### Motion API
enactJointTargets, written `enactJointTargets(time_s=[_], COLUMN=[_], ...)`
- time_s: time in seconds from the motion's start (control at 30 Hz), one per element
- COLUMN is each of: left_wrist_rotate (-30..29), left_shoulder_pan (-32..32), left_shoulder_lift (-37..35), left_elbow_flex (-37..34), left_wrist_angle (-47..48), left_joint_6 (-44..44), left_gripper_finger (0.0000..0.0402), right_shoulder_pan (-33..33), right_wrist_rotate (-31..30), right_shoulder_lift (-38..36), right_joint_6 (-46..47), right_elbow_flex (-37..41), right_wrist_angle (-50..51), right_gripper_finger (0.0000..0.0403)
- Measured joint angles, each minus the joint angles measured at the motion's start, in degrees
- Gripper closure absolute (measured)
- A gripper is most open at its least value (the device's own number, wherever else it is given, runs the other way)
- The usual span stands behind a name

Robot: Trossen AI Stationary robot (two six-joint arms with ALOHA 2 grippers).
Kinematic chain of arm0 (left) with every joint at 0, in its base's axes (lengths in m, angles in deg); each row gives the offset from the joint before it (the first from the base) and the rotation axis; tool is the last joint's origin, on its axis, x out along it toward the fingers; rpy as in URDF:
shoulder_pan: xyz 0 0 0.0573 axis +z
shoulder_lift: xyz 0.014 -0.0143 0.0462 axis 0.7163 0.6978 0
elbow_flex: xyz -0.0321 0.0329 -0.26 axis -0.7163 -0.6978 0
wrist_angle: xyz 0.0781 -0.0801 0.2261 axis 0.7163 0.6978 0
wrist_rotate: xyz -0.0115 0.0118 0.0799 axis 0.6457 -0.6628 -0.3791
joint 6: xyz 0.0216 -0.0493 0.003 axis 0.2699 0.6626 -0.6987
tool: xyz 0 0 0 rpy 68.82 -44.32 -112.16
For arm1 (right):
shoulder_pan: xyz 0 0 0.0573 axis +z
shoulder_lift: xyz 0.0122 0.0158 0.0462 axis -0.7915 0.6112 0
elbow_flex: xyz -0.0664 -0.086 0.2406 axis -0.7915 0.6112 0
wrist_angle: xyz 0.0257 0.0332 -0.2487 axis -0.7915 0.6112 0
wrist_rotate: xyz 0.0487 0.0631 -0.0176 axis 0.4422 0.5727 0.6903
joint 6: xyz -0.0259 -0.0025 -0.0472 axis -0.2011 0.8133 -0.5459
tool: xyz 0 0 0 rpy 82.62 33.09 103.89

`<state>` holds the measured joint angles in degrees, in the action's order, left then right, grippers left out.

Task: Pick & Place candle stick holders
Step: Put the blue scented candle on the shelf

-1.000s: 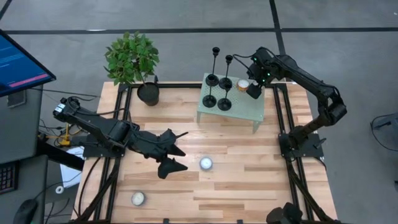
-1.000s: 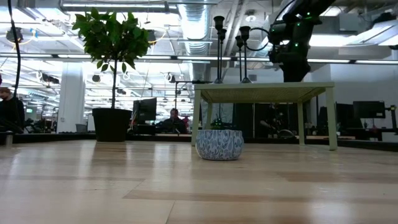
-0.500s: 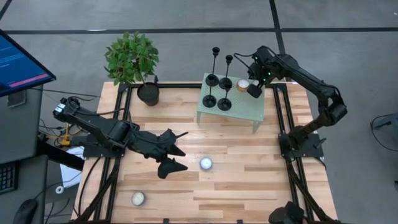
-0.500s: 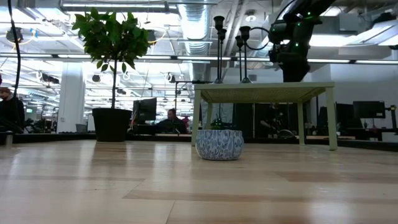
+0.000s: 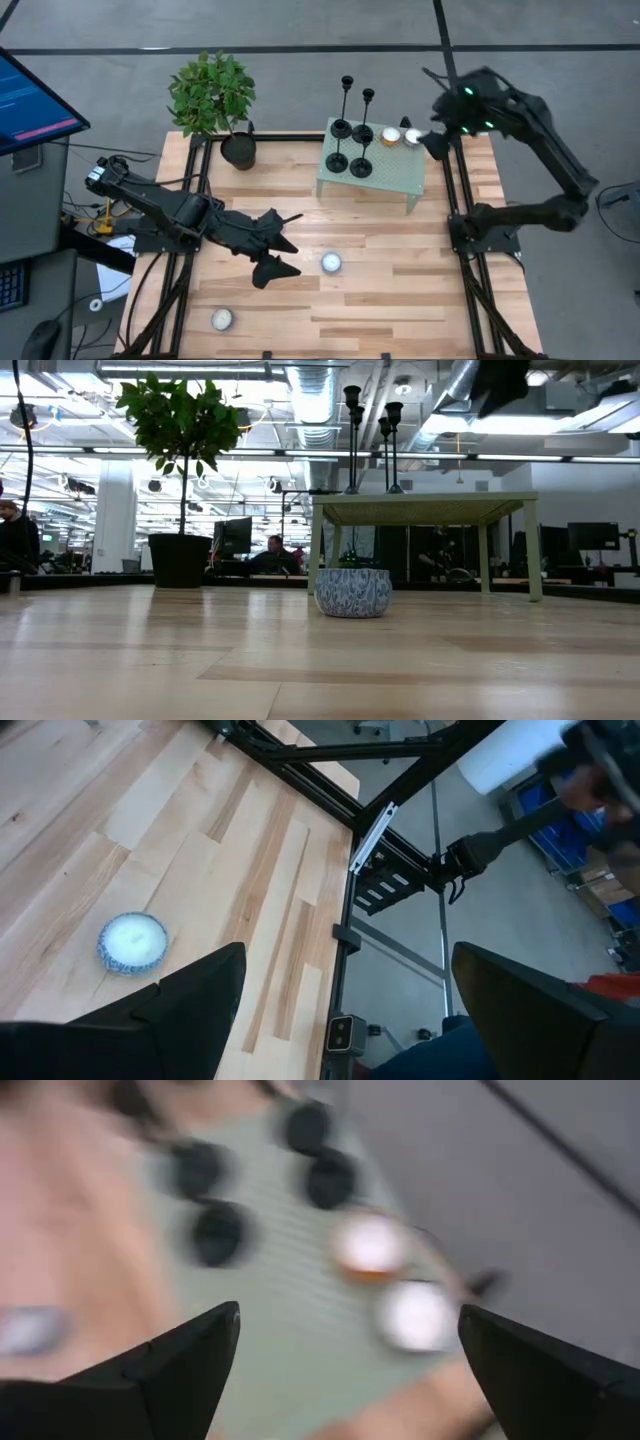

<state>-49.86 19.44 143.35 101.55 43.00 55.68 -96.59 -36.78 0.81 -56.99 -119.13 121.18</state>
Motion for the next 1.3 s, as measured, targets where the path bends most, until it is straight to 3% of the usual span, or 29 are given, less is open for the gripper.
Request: enactJointTargets(time_s=[0.1, 0.23, 0.4, 0.57, 0.67, 0.77, 0.87, 1.07, 1.3], left_wrist_rotate=[0.0, 0.0, 0.0, 0.0, 0.0, 0.0, 0.0, 0.0, -0.02], left_shoulder_pan=[0.01, 0.01, 0.02, 0.0, 0.02, 0.02, 0.26, 0.39, 0.39], left_shoulder_lift=[0.0, 0.0, 0.0, 0.0, 0.0, 0.0, 0.0, 0.0, 0.0], left_elbow_flex=[0.0, 0.0, 0.0, 0.0, 0.0, 0.0, 0.0, 0.0, 0.0], left_wrist_angle=[0.0, 0.0, 0.0, 0.01, 0.0, 0.0, -0.02, -0.02, -0.07], left_joint_6=[0.0, 0.0, 0.0, 0.0, 0.0, 0.0, 0.0, 0.02, 0.02], left_gripper_finger=[0.0046, 0.0046, 0.0046, 0.0046, 0.0046, 0.0046, 0.0046, 0.0046, 0.0046], right_shoulder_pan=[6.39, 18.94, 35.98, 51.47, 58.34, 62.45, 64.16, 64.29, 64.06], right_wrist_rotate=[5.86, 7.68, 3.01, -1.11, -4.74, -10.46, -15.33, -16.29, -18.39], right_shoulder_lift=[-5.84, -12.99, -20.35, -21.33, -16.76, -8.72, 0.51, 16.87, 28.74], right_joint_6=[6.8, 17.71, 33.86, 45.31, 45.96, 41.02, 33.77, 27.94, 22.76], right_elbow_flex=[1.44, 8.61, 24.15, 41.58, 48.88, 51.72, 51.28, 50.48, 50.39], right_wrist_angle=[0.24, -2.2, -11.16, -30.4, -47.85, -61.28, -67.57, -79.62, -98.53], right_gripper_finger=[0.0037, 0.0037, 0.0037, 0.0037, 0.0037, 0.0037, 0.0037, 0.0037, 0.0037])
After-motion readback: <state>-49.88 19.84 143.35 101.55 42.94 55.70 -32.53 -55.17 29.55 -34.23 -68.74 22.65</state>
